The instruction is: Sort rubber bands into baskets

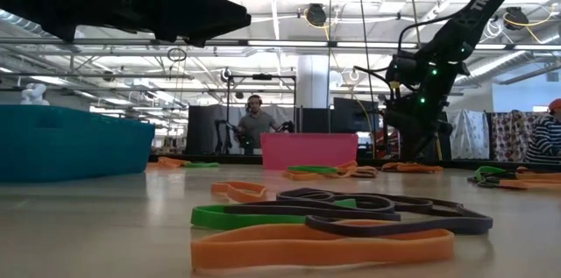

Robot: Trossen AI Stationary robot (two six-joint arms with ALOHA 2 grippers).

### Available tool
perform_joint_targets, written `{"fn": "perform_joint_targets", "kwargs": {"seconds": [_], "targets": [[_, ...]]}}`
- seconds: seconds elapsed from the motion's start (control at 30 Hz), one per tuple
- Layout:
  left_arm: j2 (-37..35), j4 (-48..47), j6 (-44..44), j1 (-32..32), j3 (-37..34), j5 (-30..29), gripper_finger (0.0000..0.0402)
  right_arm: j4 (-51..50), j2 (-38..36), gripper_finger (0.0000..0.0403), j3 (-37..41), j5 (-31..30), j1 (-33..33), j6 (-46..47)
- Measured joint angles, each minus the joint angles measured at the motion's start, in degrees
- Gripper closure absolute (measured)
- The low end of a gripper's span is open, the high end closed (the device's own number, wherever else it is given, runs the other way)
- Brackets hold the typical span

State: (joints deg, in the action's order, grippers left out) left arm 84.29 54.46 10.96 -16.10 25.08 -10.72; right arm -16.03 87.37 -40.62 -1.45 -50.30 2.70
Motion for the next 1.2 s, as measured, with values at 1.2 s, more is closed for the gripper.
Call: {"fn": "perform_joint_targets", "kwargs": {"seconds": [1.2], "targets": [[0.00, -1.03, -0.13, 0.00, 0.00, 0.00, 0.0275, 2.67, 2.51, 0.0337, 1.25, -2.75, -0.09, 1.11]]}}
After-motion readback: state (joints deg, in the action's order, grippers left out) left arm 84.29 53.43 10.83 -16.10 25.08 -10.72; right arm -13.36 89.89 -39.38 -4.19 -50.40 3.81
